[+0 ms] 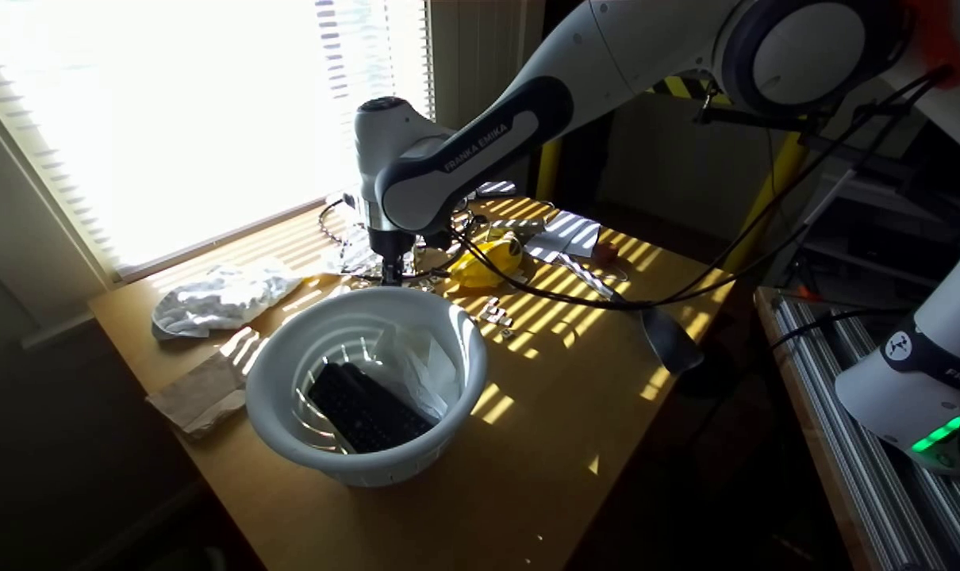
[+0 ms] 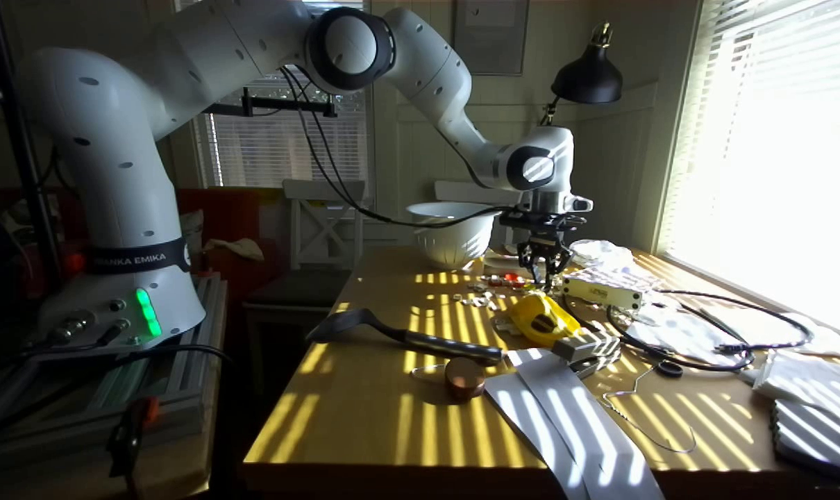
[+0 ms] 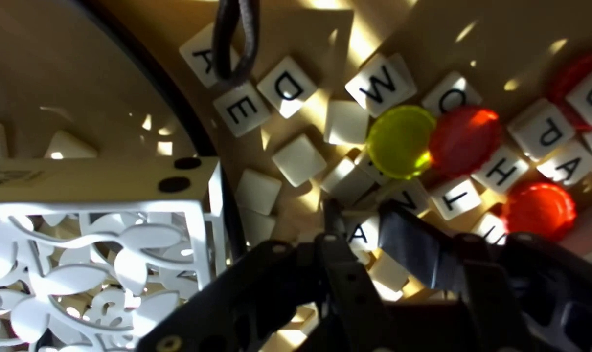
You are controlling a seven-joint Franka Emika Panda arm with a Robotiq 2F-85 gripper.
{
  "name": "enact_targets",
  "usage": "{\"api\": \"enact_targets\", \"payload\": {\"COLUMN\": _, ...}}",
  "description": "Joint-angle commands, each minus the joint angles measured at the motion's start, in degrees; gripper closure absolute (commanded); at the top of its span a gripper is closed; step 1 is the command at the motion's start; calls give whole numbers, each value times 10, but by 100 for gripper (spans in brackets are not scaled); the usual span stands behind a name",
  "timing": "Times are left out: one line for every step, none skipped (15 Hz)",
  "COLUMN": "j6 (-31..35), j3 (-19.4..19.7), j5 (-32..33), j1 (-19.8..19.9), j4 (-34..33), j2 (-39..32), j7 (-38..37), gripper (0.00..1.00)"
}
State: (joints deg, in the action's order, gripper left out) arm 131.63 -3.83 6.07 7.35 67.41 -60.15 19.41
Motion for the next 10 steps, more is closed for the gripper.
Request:
{"api": "enact_targets", "payload": {"j6": -31, "j3": 4, "j5": -10, "j1": -4, "j4": -35, "j2": -24, "j7": 7, "gripper": 94}}
{"api": "enact_targets", "payload": {"j6": -30, "j3": 8, "j5": -4, "j1": -7, "j4": -32, "j2": -21, "j7": 6, "gripper": 94}}
{"api": "enact_targets", "payload": {"j6": -28, "j3": 11, "j5": -1, "j1": -8, "j4": -29, "j2": -17, "j7": 8, "gripper": 94}}
{"api": "enact_targets", "payload": {"j6": -21, "j3": 10, "j5": 2, "j1": -7, "j4": -19, "j2": -9, "j7": 17, "gripper": 94}}
{"api": "enact_targets", "payload": {"j6": -11, "j3": 11, "j5": 8, "j1": -10, "j4": -3, "j2": 4, "j7": 25, "gripper": 94}}
{"api": "enact_targets", "payload": {"j6": 0, "j3": 12, "j5": 14, "j1": -11, "j4": 12, "j2": 16, "j7": 34, "gripper": 94}}
{"api": "enact_targets", "payload": {"j6": 11, "j3": 11, "j5": 18, "j1": -11, "j4": 24, "j2": 25, "j7": 46, "gripper": 94}}
{"api": "enact_targets", "payload": {"j6": 24, "j3": 9, "j5": 22, "j1": -11, "j4": 41, "j2": 38, "j7": 61, "gripper": 94}}
{"api": "enact_targets", "payload": {"j6": 35, "j3": 5, "j5": 24, "j1": -10, "j4": 54, "j2": 47, "j7": 76, "gripper": 94}}
{"api": "enact_targets", "payload": {"j6": 43, "j3": 1, "j5": 26, "j1": -9, "j4": 69, "j2": 56, "j7": 95, "gripper": 94}}
